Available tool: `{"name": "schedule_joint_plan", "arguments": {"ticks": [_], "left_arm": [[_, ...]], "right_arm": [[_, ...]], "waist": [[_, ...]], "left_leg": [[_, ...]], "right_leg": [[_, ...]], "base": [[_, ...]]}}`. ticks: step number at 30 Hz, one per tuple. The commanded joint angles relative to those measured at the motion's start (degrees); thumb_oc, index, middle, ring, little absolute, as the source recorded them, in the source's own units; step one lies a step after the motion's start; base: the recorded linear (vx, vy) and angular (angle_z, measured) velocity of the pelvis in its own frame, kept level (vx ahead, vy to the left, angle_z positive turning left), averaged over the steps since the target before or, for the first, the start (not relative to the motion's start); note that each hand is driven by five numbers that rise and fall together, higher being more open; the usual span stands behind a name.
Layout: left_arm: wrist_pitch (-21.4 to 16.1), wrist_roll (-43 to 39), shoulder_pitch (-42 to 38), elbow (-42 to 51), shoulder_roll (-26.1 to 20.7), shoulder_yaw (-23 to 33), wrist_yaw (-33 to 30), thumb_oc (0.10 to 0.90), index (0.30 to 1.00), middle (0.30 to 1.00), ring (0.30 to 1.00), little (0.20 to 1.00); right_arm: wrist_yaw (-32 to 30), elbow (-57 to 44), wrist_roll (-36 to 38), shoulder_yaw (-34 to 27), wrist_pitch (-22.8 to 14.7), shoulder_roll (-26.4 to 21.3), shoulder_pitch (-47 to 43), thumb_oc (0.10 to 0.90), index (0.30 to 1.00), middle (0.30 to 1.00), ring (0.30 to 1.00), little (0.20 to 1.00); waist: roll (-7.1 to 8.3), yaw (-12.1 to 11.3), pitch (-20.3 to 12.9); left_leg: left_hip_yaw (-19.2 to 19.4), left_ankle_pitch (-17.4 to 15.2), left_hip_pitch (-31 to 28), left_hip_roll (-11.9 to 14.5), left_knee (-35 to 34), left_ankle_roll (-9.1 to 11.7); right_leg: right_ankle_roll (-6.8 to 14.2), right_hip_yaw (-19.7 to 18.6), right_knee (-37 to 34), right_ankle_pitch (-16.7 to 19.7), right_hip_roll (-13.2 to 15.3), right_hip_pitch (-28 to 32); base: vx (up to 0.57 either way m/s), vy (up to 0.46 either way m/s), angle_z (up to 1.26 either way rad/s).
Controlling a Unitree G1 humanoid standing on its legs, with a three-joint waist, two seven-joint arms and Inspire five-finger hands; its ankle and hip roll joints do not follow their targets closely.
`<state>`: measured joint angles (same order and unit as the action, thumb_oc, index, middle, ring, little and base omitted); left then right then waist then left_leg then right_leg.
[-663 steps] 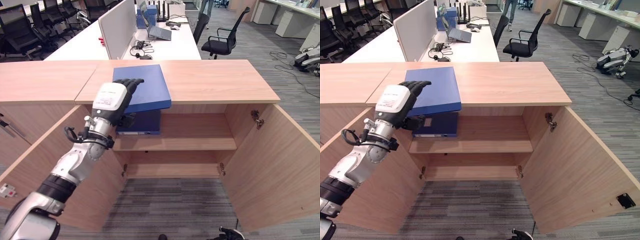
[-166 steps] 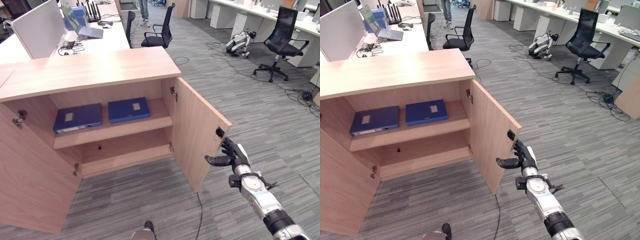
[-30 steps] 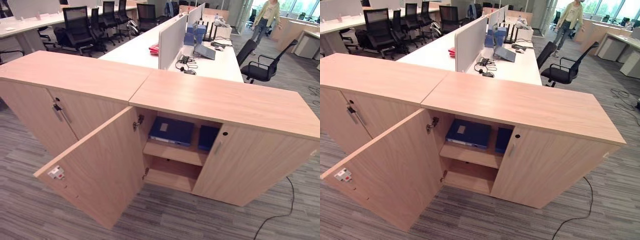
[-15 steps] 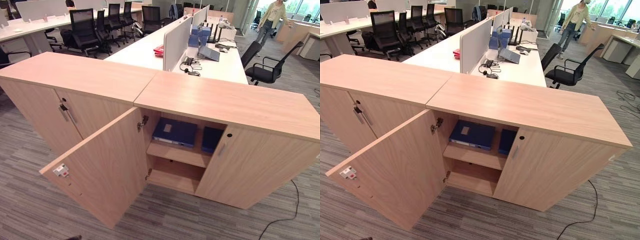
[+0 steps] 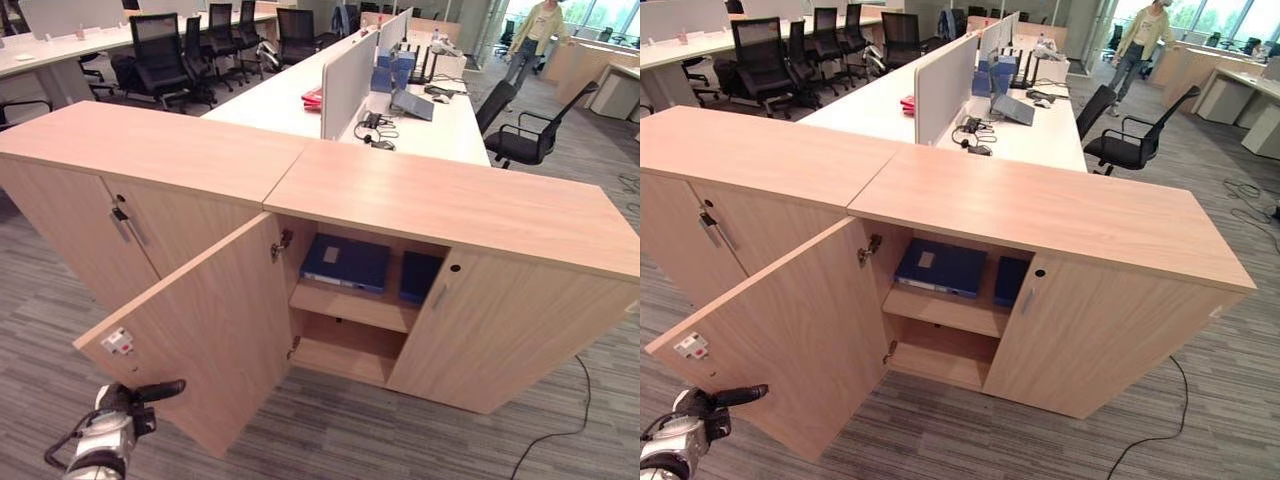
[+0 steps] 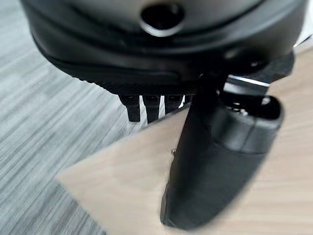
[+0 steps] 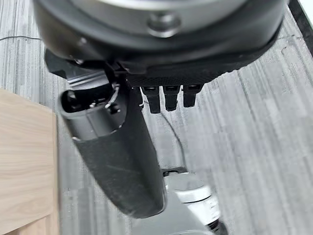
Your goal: Put the empty folder in the office cabinet
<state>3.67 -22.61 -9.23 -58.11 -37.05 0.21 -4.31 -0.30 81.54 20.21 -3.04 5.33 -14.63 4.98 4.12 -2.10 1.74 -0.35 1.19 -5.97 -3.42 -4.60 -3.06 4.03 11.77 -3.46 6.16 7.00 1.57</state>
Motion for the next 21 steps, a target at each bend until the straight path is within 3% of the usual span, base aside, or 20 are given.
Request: {"name": "schedule_joint_plan", "arguments": {"ticks": [1, 14, 15, 17, 20, 21], "left_arm": [[-6.7, 4.2, -9.3, 7.2, 0.2, -0.8, 2.0, 0.8, 0.9, 0.9, 0.9, 0.9], [-7.9, 11.2, -6.8, 27.5, 3.7, -5.4, 3.4, 0.8, 0.9, 0.9, 0.9, 0.9], [-8.8, 10.1, -4.0, 35.1, 4.9, -5.9, 5.3, 0.8, 0.9, 0.9, 0.9, 0.9], [-8.9, 9.1, -2.2, 39.1, 5.6, -6.0, 6.6, 0.8, 0.9, 0.9, 0.9, 0.9], [-8.7, 3.3, 4.2, 52.0, 7.5, -11.9, 14.9, 0.8, 0.9, 0.9, 0.9, 0.9], [-8.6, 3.3, 4.3, 52.2, 7.5, -11.9, 14.9, 0.8, 0.9, 0.9, 0.9, 0.9]], "right_arm": [[-0.2, 2.8, -1.4, 0.7, -0.9, -2.5, -3.7, 0.8, 0.9, 0.9, 0.9, 0.9], [0.2, 2.5, -3.0, 0.6, -0.8, -1.6, -3.7, 0.8, 0.9, 0.9, 0.9, 0.9], [0.2, 2.2, -3.2, 0.5, -1.0, -1.4, -4.1, 0.8, 0.9, 0.9, 0.9, 0.9], [0.2, 2.1, -3.4, 0.4, -1.0, -1.3, -4.2, 0.8, 0.9, 0.9, 0.9, 0.9], [0.9, 2.6, -4.7, 0.8, -0.8, -0.4, -4.5, 0.8, 0.9, 0.9, 0.9, 0.9], [0.9, 2.6, -4.7, 0.8, -0.8, -0.4, -4.5, 0.8, 0.9, 0.9, 0.9, 0.9]], "waist": [[-1.72, 1.3, 1.1], [-1.03, 1.2, 1.0], [-0.9, 0.9, 1.2], [-0.87, 0.9, 1.2], [-0.88, 0.6, 1.5], [-0.88, 0.6, 1.4]], "left_leg": [[0.3, -4.8, 1.2, -1.5, -0.4, 1.1], [0.1, -4.9, 1.0, -1.6, -0.4, 1.0], [-0.2, -4.9, 1.0, -1.7, -0.4, 1.0], [-0.3, -5.0, 1.0, -1.7, -0.4, 0.9], [-0.6, -5.1, 1.0, -1.8, -0.4, 0.6], [-0.6, -5.1, 1.0, -1.8, -0.4, 0.6]], "right_leg": [[4.6, 1.3, 3.0, -4.6, 1.7, 2.0], [4.7, 1.6, 3.2, -4.5, 2.0, 2.2], [4.7, 1.8, 3.3, -4.5, 2.1, 2.1], [4.7, 1.8, 3.3, -4.4, 2.1, 2.1], [4.8, 1.9, 3.7, -4.4, 2.4, 2.0], [4.8, 1.9, 3.7, -4.4, 2.4, 2.0]], "base": [[0.0, -0.007, 0.04], [0.0, -0.006, 0.03], [-0.01, -0.008, 0.07], [0.0, 0.001, 0.03], [-0.01, 0.004, 0.13], [-0.01, 0.004, 0.11]]}}
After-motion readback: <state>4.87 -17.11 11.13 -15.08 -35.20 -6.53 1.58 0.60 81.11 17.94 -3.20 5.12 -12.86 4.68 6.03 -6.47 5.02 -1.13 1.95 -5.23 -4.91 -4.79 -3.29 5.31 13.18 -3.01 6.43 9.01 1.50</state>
